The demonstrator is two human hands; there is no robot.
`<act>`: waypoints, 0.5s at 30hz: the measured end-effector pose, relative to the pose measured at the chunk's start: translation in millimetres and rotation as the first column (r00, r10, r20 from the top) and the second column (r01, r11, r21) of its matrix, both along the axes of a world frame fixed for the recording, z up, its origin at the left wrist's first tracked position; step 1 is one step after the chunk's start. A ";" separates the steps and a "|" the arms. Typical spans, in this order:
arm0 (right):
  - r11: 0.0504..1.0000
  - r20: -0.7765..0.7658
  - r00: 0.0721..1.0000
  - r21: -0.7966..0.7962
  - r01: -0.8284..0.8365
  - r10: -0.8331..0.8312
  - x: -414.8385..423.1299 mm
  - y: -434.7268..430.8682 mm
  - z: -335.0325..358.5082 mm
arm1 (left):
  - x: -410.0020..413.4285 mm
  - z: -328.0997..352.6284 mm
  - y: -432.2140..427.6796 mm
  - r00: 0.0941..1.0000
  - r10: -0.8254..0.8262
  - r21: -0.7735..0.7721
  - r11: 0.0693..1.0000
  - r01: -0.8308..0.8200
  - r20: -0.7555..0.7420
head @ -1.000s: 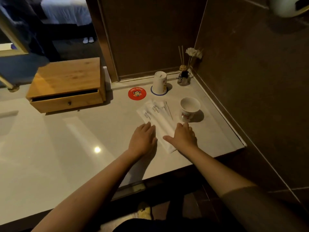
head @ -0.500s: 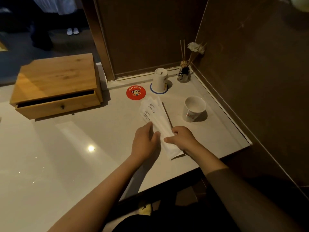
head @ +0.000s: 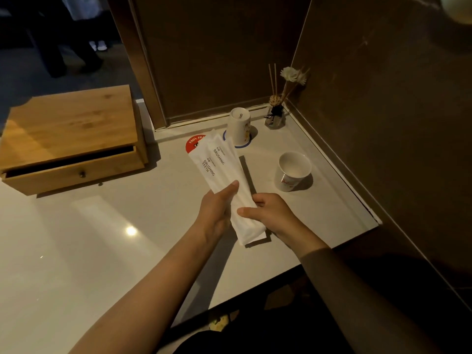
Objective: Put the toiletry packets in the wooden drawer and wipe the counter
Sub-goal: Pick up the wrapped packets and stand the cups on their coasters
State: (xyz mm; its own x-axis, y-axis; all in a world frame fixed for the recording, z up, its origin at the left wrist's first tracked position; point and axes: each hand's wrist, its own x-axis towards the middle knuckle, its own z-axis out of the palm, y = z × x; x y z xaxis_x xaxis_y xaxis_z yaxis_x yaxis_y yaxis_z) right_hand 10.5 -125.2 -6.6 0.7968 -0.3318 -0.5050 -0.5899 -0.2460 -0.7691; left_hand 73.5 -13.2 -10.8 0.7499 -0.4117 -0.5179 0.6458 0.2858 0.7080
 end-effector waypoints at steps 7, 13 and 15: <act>0.995 0.078 0.993 -0.047 0.093 -0.089 -11.4 -22.2 -14.3 | 3.0 2.7 -22.3 1.000 0.031 0.028 0.999 -0.031 0.000; 0.924 0.193 0.936 -0.193 0.329 -0.294 -26.1 -53.4 -25.8 | 13.0 -1.7 -27.4 0.996 0.076 0.057 0.996 -0.073 -0.046; 0.876 0.229 0.906 -0.256 0.408 -0.355 -26.2 -62.8 -30.0 | 12.0 -2.1 -30.3 0.996 0.079 0.071 0.995 -0.076 -0.046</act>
